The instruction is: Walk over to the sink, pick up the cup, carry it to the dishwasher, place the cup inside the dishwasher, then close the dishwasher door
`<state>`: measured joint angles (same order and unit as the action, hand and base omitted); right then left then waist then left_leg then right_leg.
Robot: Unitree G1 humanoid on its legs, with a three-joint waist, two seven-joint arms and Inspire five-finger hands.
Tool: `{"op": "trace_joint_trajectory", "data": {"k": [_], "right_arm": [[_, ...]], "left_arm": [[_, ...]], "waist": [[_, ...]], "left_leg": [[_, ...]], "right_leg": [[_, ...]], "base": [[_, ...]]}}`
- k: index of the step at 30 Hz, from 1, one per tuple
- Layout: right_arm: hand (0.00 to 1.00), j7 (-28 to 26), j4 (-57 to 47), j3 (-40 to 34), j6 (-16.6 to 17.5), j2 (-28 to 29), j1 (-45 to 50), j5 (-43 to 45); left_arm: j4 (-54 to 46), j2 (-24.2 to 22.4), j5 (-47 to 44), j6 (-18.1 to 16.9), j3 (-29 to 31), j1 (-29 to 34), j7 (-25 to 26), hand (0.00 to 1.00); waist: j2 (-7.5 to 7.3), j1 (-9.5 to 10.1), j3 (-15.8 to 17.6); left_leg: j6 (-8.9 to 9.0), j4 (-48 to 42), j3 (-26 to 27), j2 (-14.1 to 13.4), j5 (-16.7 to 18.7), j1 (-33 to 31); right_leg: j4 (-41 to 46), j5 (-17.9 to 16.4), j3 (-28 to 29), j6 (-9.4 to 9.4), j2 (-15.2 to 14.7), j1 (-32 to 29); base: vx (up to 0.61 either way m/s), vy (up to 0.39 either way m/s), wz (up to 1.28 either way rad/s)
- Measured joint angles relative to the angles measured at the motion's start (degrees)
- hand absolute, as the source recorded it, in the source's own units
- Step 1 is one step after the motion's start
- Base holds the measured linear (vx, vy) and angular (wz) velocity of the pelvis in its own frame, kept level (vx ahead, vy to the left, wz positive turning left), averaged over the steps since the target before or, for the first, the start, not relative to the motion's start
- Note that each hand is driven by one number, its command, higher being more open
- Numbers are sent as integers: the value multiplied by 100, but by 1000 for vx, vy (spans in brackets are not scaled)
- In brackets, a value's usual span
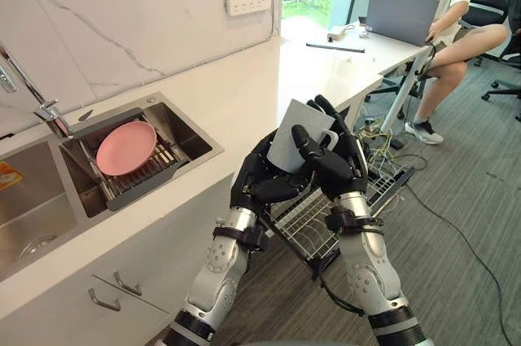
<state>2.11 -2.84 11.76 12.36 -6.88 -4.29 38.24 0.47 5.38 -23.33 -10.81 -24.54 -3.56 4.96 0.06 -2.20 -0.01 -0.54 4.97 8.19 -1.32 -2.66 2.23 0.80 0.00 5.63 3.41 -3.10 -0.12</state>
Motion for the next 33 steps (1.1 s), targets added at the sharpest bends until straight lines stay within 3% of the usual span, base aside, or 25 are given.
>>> {"op": "trace_joint_trajectory", "data": {"k": [2, 3, 8, 13, 22, 27, 33], "right_arm": [[30, -9, 1, 5, 0, -8, 0, 11], [30, -36, -1, 4, 0, -23, -3, 18], [30, -54, -8, -66, -3, -33, -25, 43], [30, -6, -278, -659, -4, 111, -125, -18], [30, 186, -833, -1895, 242, 170, -113, -330], [30, 190, -1007, -2046, 253, 165, 32, -467], [30, -2, -942, -2064, 222, 137, 826, -867]], "left_arm": [[5, 12, -13, 1, -1, -6, 0, 30], [5, 12, -19, 1, 0, -11, 0, 90], [-45, 15, 13, -3, 1, 29, -60, 90], [-499, -6, 184, -2, 97, 474, -230, 90], [-952, -196, 247, -71, 1189, 884, -221, 90], [-952, -191, 197, -78, 1192, 1177, -302, 90], [-348, -112, 189, -50, 1240, 1901, -846, 90]], "waist": [[0, -3, 0], [-3, -6, -2], [-5, 4, -1], [-9, 9, 3], [-15, -5, 9], [-34, -6, 20], [-50, -9, 31]], "left_leg": [[0, 0, 2, -1, -2, 1], [0, 0, 5, 0, -2, 2], [-7, 0, 4, 17, -10, 3], [-7, 1, -13, 14, -10, 4], [4, 32, -53, 10, -11, 71], [11, 32, -57, 10, -10, 58], [15, 31, -58, 11, -5, 22]], "right_leg": [[1, 1, 0, 1, 9, -1], [1, 2, -3, 3, 11, -1], [2, 5, -15, 9, 4, 4], [2, 4, -39, 9, 5, 11], [-10, -2, -94, 12, 2, 99], [-31, -2, -104, 12, -2, 98], [-91, -1, -109, 13, -14, 92]], "base": [[0, 0, 0], [0, 0, 0], [0, 0, 0], [-2, -3, 1], [-4, -3, 1], [0, 0, 0], [0, 0, 0]]}}
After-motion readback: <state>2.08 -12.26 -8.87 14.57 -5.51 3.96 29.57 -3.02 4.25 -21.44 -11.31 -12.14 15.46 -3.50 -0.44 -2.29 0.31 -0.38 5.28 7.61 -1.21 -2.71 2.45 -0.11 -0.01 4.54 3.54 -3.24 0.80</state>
